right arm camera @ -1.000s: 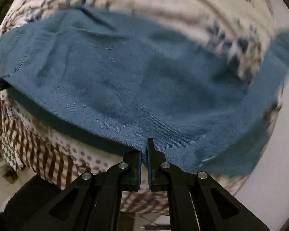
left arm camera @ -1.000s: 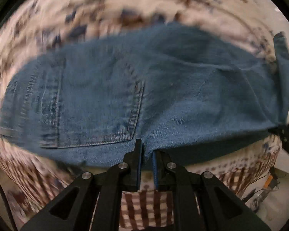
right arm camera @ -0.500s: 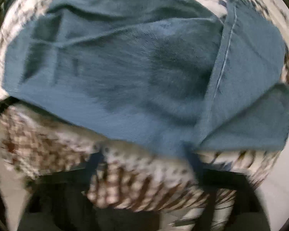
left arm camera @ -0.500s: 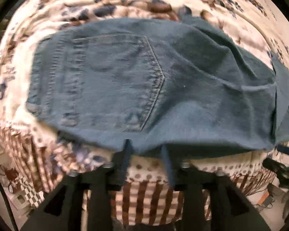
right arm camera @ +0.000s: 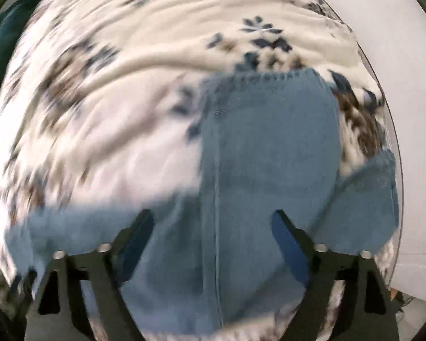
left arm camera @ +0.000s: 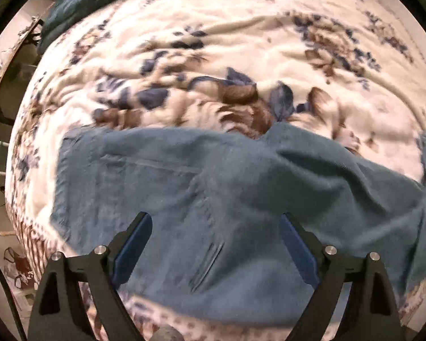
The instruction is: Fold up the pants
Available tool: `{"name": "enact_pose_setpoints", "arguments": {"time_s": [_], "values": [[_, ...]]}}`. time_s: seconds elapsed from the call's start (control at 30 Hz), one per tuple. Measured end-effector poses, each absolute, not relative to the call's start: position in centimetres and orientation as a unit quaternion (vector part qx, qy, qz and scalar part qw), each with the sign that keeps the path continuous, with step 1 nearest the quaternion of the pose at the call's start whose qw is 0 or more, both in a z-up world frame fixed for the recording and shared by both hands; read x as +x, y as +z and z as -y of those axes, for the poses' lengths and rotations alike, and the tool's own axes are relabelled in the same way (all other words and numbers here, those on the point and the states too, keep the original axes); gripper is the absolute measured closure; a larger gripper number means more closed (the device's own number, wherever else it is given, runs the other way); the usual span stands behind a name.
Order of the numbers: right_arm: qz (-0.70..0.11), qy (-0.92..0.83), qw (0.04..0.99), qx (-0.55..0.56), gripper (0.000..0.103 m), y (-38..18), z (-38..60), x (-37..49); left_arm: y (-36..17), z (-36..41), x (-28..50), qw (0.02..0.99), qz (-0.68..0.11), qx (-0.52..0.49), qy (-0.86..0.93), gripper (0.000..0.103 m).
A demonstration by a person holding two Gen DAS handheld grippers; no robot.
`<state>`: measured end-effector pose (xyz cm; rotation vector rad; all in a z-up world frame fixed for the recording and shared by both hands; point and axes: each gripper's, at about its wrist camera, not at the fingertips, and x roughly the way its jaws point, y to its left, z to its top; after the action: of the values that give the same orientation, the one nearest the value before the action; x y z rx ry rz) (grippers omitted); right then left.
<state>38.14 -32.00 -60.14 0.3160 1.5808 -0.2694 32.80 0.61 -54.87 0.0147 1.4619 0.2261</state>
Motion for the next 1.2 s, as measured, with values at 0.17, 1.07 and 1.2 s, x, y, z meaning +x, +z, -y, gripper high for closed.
{"name": "enact_pose_setpoints", "arguments": {"time_s": [0.17, 1.07, 1.2], "values": [[-0.725, -0.138, 0.665, 0.118, 0.091, -64.3, 32.5, 40.2, -57.6, -0.5, 34.3, 0.722, -0.683, 0.010, 0.107, 0.012], [-0.587, -0.221, 0.642, 0.441, 0.023, -59.0, 39.6, 20.2, -51.4, -7.0, 27.5, 0.745, -0.642, -0.084, 0.164, 0.012], [-0.644, -0.126, 0.629, 0.417, 0.023, -60.0, 30.0, 23.7, -48.6, -13.6, 27.0, 0.763, -0.608, -0.083, 0.206, 0.012]]}}
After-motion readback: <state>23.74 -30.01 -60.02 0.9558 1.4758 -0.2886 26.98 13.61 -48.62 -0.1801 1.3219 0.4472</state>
